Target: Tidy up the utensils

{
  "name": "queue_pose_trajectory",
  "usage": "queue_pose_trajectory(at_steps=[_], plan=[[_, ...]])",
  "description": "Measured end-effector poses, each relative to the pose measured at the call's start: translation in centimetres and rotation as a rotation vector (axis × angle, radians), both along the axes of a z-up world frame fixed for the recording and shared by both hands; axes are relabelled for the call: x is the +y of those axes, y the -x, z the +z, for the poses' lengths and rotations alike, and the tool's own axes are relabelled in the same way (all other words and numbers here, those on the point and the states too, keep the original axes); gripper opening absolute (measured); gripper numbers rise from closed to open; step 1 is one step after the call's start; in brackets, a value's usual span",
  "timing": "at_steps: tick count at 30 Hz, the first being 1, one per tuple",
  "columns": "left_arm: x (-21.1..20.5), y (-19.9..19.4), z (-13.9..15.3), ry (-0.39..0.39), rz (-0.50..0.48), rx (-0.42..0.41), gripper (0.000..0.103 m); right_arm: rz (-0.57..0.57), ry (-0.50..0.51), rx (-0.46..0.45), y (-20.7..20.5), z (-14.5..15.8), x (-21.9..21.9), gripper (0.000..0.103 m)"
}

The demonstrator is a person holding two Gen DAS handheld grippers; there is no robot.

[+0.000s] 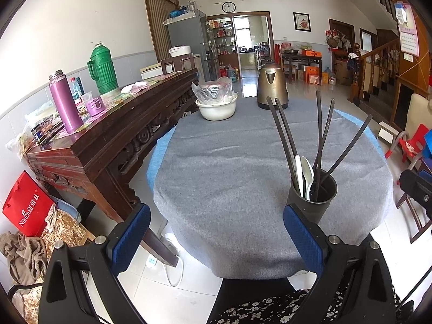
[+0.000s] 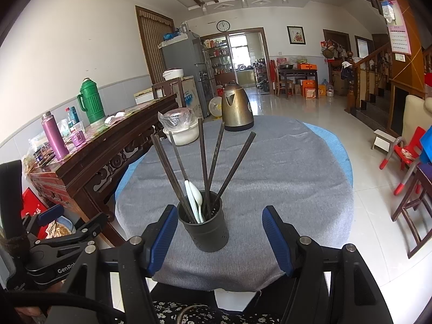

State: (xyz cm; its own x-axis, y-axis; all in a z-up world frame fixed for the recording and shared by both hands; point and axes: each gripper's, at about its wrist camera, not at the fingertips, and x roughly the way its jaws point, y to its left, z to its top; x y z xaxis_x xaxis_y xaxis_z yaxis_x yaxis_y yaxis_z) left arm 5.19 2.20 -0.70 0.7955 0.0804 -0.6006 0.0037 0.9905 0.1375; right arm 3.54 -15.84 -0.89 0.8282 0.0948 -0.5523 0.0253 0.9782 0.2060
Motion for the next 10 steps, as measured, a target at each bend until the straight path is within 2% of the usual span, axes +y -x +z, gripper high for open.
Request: queue_pose_trajectory(at_steps=[8,10], plan=[[-0.5,-0.9,-0.1,0.013,-0.014,-0.033,0.099,-0.022,0.002,-0.029,-0.6,0.1,-0.9,0.068],[-0.4,-1.9,-0.6,0.029,-0.014,-0.014,0.099,-0.011,-0.006,-0.020,-1.1,-0.3,-1.2,0.068]])
